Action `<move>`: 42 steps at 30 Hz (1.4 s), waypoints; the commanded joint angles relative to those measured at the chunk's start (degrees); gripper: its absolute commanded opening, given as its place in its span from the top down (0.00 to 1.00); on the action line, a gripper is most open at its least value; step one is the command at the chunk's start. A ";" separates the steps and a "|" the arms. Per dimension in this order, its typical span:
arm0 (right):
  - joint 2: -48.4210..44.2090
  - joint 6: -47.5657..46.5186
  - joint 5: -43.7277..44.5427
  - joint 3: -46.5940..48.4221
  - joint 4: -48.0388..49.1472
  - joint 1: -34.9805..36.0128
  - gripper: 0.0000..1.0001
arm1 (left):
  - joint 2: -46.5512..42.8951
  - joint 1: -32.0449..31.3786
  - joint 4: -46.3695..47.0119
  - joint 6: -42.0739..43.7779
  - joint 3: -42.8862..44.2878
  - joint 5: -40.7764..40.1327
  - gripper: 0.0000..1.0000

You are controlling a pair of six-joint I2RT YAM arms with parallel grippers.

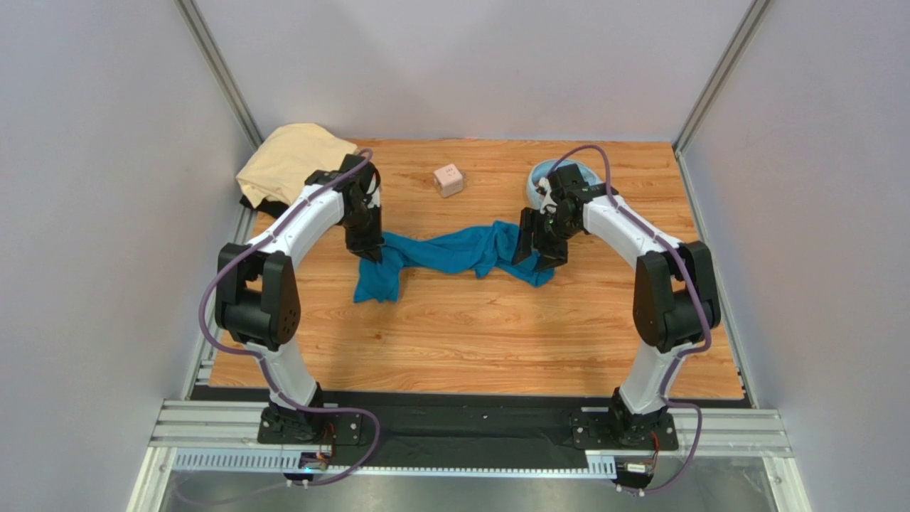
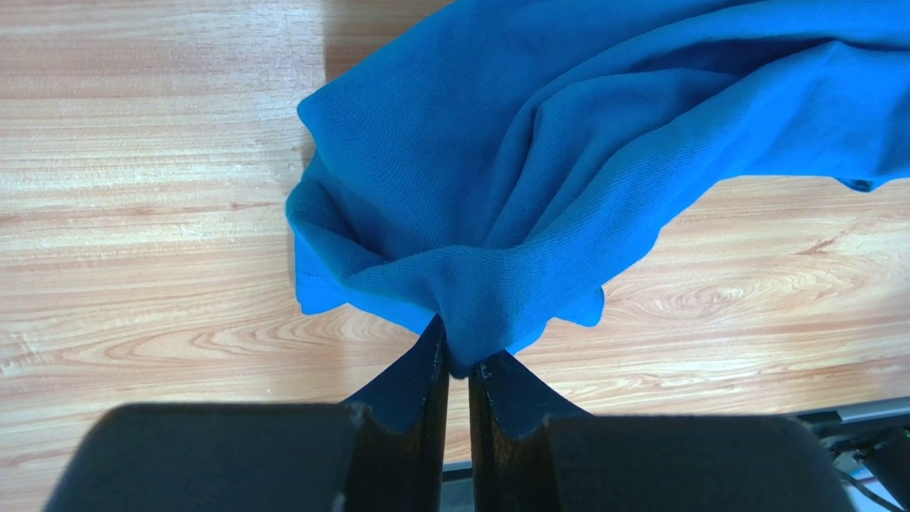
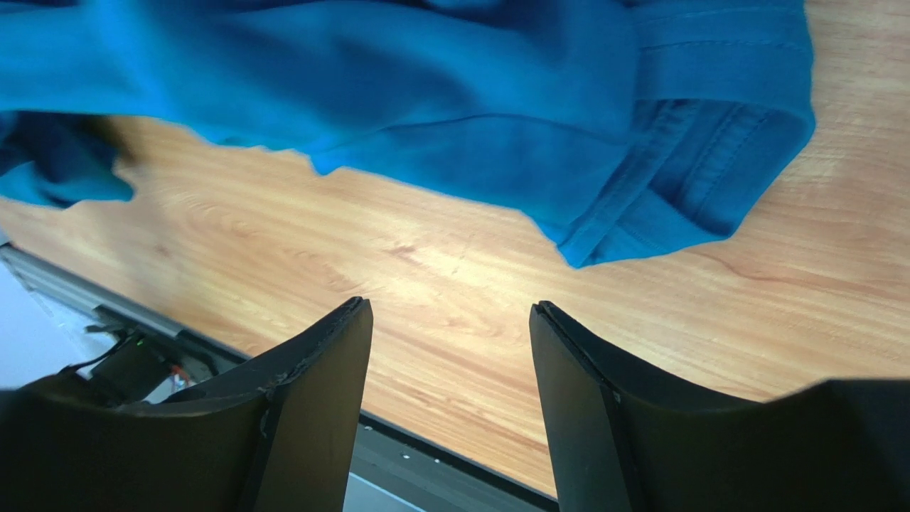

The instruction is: Fold and stack the t-shirts

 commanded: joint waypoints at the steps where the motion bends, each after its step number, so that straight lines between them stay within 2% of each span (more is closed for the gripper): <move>1: 2.94 -1.59 4.24 1.17 -0.94 -0.21 0.38 | -2.57 -0.15 -0.48 0.40 -0.36 -0.30 0.84; 3: 3.82 -1.86 4.94 1.43 -1.03 -0.13 0.34 | -2.92 -0.15 -0.92 0.92 -0.63 -1.35 0.84; 12: 9.44 -3.44 8.20 6.79 -1.91 -0.21 0.35 | -3.89 -0.15 -0.39 0.84 -4.05 -1.01 0.85; 17: 13.75 -3.18 7.50 10.40 -3.49 -0.12 0.37 | -3.97 -0.15 -0.22 1.01 -4.58 -1.44 0.85; 21: 14.02 -1.77 7.15 10.22 -1.21 0.05 0.41 | -4.32 -0.15 -0.13 1.28 -4.76 -1.45 0.85; 22: 14.11 -1.60 7.06 10.49 -1.21 0.05 0.43 | -4.33 -0.15 -0.22 1.19 -4.85 -1.36 0.85; 23: 14.28 -1.51 6.62 10.75 -1.21 0.14 0.56 | -4.33 -0.15 -0.04 1.19 -5.02 -1.44 0.86; 24: 14.11 -1.42 6.53 10.75 -1.21 0.31 0.62 | -4.50 -0.15 -0.13 1.10 -5.11 -1.10 0.86; 25: 13.50 -1.42 6.36 10.75 -1.29 0.40 0.77 | -4.50 -0.15 -0.04 1.02 -5.28 -0.92 0.86; 28: 11.75 -1.51 6.35 10.23 -1.56 0.58 1.00 | -4.94 -0.15 0.31 0.93 -6.07 -0.48 0.86; 36: -0.72 -1.77 5.74 8.99 -3.84 0.84 1.00 | -8.36 -0.15 0.84 0.75 -6.43 -1.18 0.85; 41: -8.99 -1.51 4.08 12.06 -5.95 0.84 1.00 | -12.40 -0.15 0.75 1.19 -5.99 -2.85 0.83; 42: -10.22 -1.33 3.89 12.85 -6.21 0.84 1.00 | -12.76 -0.15 0.75 1.45 -6.25 -3.29 0.77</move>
